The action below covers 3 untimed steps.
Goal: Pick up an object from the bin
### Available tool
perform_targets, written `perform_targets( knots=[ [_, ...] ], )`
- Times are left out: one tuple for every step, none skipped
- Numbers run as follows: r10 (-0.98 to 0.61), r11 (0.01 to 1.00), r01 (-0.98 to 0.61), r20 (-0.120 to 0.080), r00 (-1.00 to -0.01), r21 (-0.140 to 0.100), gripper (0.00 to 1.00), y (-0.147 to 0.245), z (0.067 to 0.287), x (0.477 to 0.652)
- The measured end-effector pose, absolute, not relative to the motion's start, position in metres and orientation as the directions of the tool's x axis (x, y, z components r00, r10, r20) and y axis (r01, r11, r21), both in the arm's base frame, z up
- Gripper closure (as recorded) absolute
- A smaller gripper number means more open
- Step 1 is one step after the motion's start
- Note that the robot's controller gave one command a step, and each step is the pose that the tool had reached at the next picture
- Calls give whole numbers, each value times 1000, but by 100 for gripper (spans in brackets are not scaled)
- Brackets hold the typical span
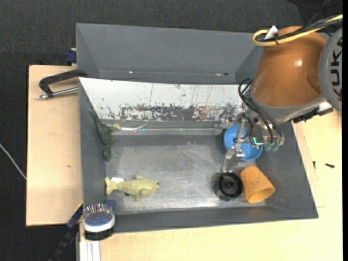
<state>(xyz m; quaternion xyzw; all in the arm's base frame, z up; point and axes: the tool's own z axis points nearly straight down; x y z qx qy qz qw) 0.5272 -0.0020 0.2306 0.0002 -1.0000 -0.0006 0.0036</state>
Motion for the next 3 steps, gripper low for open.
perform_targets(
  knots=[
    [179, 984, 179, -10, -984, 3, 0, -86, 85, 557],
    [298, 954, 298, 0, -954, -6, 0, -86, 75, 557],
    [299, 954, 299, -2, -954, 0, 0, -86, 78, 559]
  ],
)
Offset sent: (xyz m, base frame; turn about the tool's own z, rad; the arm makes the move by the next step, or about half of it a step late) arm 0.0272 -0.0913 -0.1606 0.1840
